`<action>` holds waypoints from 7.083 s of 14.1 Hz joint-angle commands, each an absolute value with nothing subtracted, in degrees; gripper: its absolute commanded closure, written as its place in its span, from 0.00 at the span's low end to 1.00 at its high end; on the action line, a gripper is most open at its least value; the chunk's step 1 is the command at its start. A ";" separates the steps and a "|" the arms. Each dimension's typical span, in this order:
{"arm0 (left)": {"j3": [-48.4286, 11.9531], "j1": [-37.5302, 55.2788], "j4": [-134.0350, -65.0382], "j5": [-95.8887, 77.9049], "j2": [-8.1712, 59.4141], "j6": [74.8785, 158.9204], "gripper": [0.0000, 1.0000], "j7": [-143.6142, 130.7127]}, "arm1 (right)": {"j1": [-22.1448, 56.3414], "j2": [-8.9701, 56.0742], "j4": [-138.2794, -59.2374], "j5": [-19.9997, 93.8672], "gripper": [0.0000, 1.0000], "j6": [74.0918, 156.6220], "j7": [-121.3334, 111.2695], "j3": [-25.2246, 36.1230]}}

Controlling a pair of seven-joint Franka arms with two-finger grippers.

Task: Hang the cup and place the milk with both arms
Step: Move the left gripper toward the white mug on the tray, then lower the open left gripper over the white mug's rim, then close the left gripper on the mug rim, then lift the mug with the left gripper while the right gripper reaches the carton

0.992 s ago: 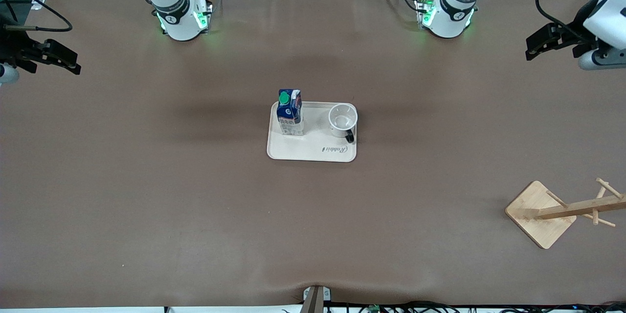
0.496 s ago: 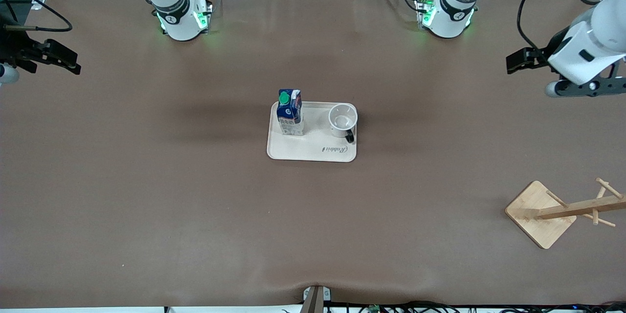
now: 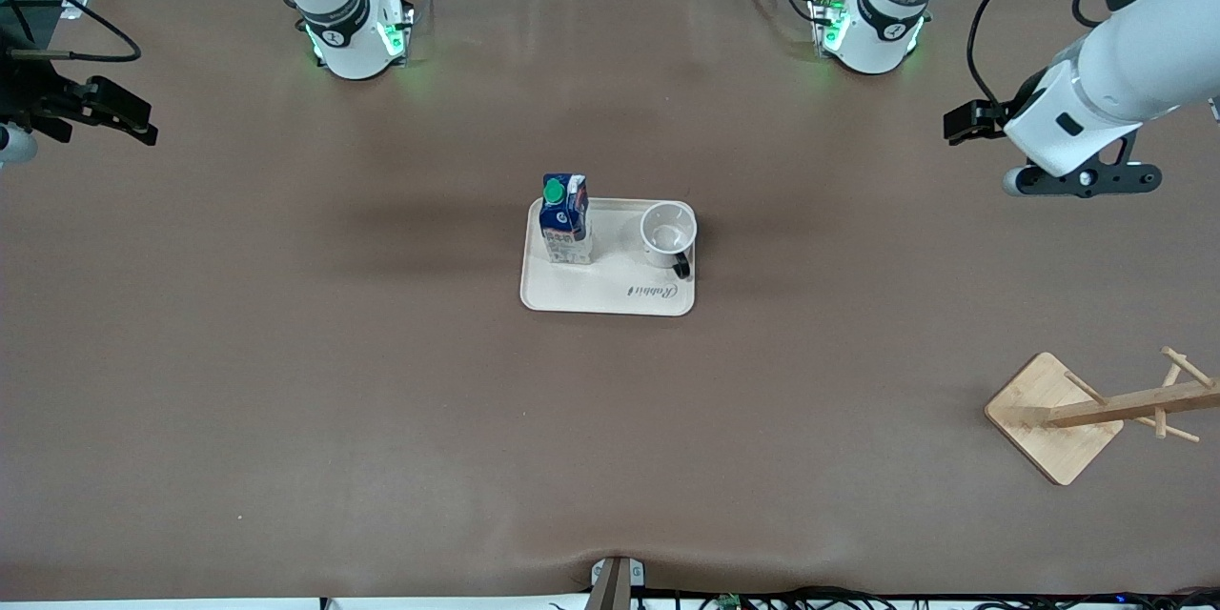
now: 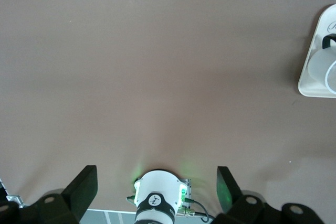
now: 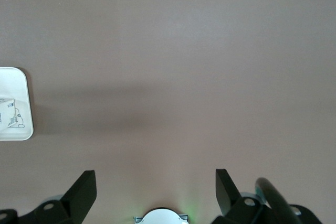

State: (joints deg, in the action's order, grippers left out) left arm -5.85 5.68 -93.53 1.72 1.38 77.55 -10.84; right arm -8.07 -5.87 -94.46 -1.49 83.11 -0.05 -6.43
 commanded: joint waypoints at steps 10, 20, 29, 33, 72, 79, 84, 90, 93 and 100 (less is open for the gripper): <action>-13.26 6.24 -104.58 2.11 1.05 89.55 0.00 -25.04 | -9.40 -5.89 -94.04 -1.14 0.00 82.27 0.44 -7.29; -20.91 6.59 -108.37 2.11 7.28 100.01 0.00 -40.33 | -9.40 -5.89 -94.04 -1.14 0.00 82.18 0.44 -7.29; -23.12 12.47 -108.46 2.72 16.08 108.71 0.00 -57.11 | -9.40 -5.89 -94.04 -1.14 0.00 82.18 0.44 -7.29; -23.12 16.69 -111.96 2.72 17.75 118.53 0.00 -63.71 | -9.40 -5.89 -94.04 -1.14 0.00 82.18 0.44 -7.29; -22.85 10.29 -102.14 2.11 16.08 114.62 1.00 -53.53 | -9.31 2.11 -93.60 3.52 0.00 80.16 0.09 -7.47; -22.85 8.79 -99.85 2.02 13.71 110.84 1.00 -53.61 | -10.54 6.05 -91.34 3.43 0.00 77.25 0.26 -7.38; -22.59 5.29 -99.05 2.11 12.57 103.90 1.00 -48.02 | -6.18 11.24 -85.43 5.80 0.00 76.82 0.70 -7.73; -22.50 -3.50 -93.61 2.63 11.60 95.71 1.00 -33.42 | 4.73 18.54 -86.13 10.72 0.00 83.22 9.79 -7.73; -22.41 -7.72 -92.03 2.90 10.29 95.63 1.00 -27.88 | 10.88 19.69 -87.19 10.81 0.00 85.17 25.90 -7.73; -21.71 -13.70 -91.06 3.08 8.52 91.41 1.00 -19.78 | 19.06 19.95 -90.35 16.70 0.00 93.94 30.75 -7.73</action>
